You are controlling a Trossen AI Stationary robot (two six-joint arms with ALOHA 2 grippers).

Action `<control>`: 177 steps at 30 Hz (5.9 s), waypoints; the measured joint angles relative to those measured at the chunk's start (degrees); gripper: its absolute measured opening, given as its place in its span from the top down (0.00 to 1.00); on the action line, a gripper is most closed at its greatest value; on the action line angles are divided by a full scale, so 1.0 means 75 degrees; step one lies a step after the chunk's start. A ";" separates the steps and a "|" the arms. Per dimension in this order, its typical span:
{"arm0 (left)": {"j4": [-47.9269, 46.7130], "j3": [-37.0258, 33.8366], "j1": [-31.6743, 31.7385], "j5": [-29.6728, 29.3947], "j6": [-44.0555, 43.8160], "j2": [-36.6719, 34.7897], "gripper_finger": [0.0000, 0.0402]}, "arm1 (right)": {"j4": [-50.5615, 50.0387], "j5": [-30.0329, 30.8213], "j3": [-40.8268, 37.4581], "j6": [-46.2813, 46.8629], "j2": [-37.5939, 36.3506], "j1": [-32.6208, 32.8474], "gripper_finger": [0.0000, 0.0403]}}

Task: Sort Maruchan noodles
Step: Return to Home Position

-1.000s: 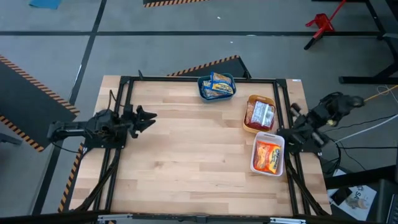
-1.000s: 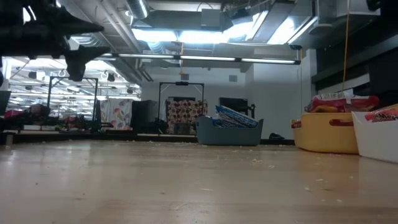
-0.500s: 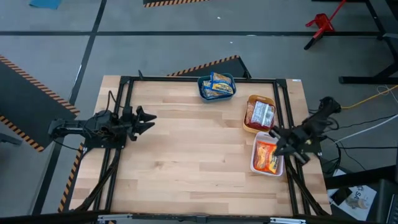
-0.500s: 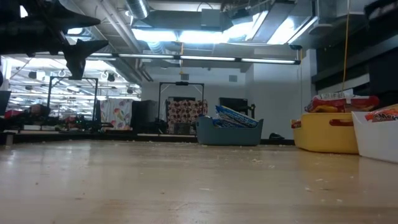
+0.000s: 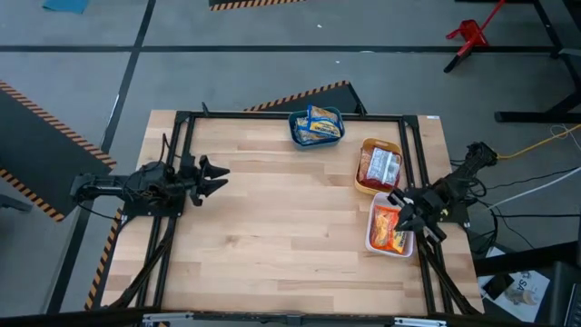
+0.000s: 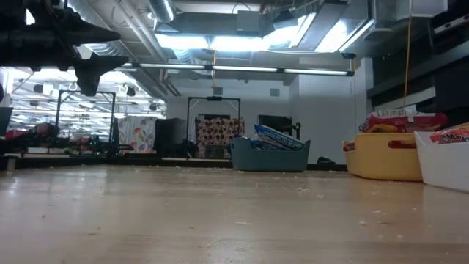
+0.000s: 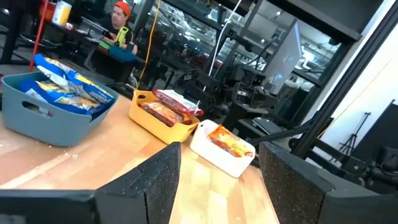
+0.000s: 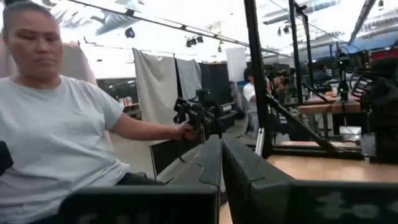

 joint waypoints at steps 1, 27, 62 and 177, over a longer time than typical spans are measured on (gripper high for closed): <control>-0.0002 0.0000 -0.0002 0.0001 0.0002 0.0000 0.47 | 0.0007 -0.0026 0.0002 -0.0074 0.0000 0.0000 0.99; 0.0000 0.0000 -0.0002 0.0033 0.0678 0.0000 0.47 | -0.1111 -0.2325 0.0009 0.0443 0.0071 -0.4388 0.99; -0.0807 0.0000 0.0000 -0.0138 0.1597 0.0000 0.47 | -0.1885 -0.1115 0.0012 -0.0241 0.0134 -0.5147 0.99; -0.0801 0.0000 -0.0002 -0.0143 0.1591 0.0000 0.47 | -0.1863 -0.1115 0.0006 -0.0228 0.0131 -0.5145 0.99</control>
